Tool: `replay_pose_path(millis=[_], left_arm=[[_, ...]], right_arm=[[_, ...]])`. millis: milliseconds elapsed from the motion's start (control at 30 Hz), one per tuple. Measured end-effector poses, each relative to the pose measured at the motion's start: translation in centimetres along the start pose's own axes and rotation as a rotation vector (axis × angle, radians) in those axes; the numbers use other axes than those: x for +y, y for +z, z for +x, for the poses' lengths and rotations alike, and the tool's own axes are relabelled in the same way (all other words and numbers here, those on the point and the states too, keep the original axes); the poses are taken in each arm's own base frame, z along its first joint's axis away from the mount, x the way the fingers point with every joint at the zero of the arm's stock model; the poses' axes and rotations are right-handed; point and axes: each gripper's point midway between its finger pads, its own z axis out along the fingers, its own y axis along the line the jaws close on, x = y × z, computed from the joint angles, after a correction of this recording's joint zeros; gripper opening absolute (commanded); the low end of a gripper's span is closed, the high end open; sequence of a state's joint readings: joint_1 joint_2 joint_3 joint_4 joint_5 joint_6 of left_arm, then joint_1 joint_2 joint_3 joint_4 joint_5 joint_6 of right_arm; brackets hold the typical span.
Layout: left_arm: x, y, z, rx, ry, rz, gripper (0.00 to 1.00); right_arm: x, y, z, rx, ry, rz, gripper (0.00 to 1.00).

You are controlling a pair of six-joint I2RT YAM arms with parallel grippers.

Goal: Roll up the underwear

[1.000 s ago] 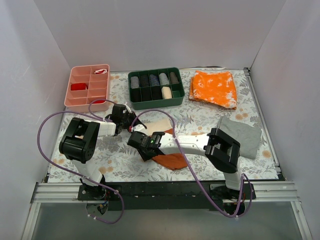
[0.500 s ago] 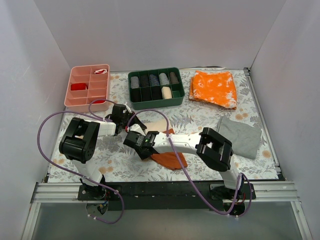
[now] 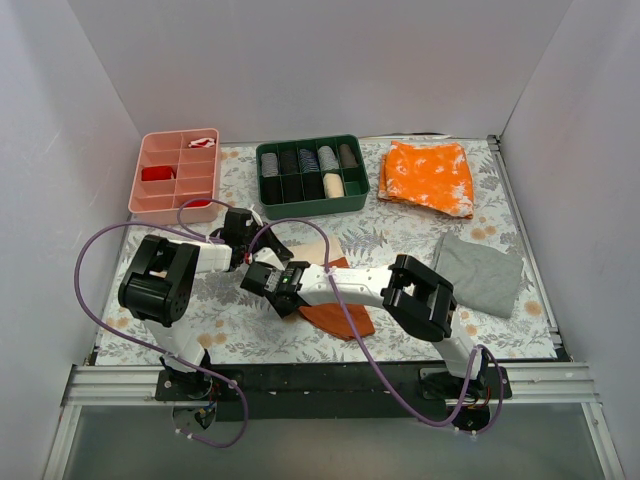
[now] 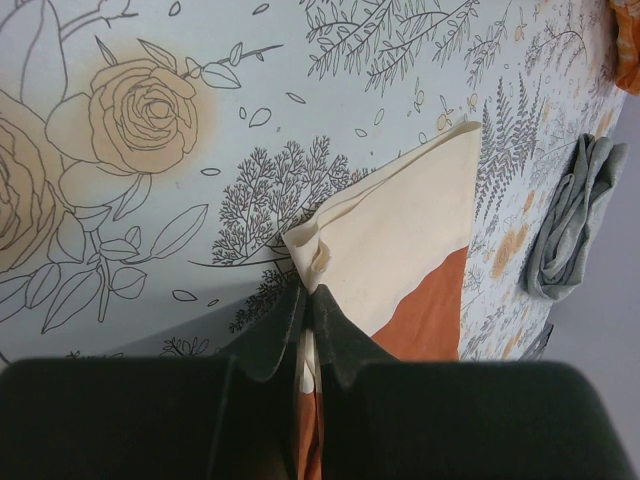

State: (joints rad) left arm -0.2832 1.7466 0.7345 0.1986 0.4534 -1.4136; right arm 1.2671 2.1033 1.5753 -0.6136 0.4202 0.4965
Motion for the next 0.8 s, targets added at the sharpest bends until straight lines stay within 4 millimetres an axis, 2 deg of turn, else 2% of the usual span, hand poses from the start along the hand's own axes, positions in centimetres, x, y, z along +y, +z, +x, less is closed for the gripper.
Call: replay_pose_path(millis=[167, 433, 800], left_arm=[[0.0, 0.0, 0.0, 0.000, 0.000, 0.000, 0.00], [0.0, 0.0, 0.0, 0.002, -0.001, -0.002, 0.00], [0.0, 0.0, 0.0, 0.002, -0.001, -0.002, 0.00]], right_arm=[[-0.2, 0.1, 0.1, 0.005, 0.010, 0.005, 0.38], [-0.5, 0.1, 0.1, -0.002, 0.023, 0.024, 0.46], [-1.2, 0.0, -0.2, -0.020, 0.013, 0.051, 0.46]])
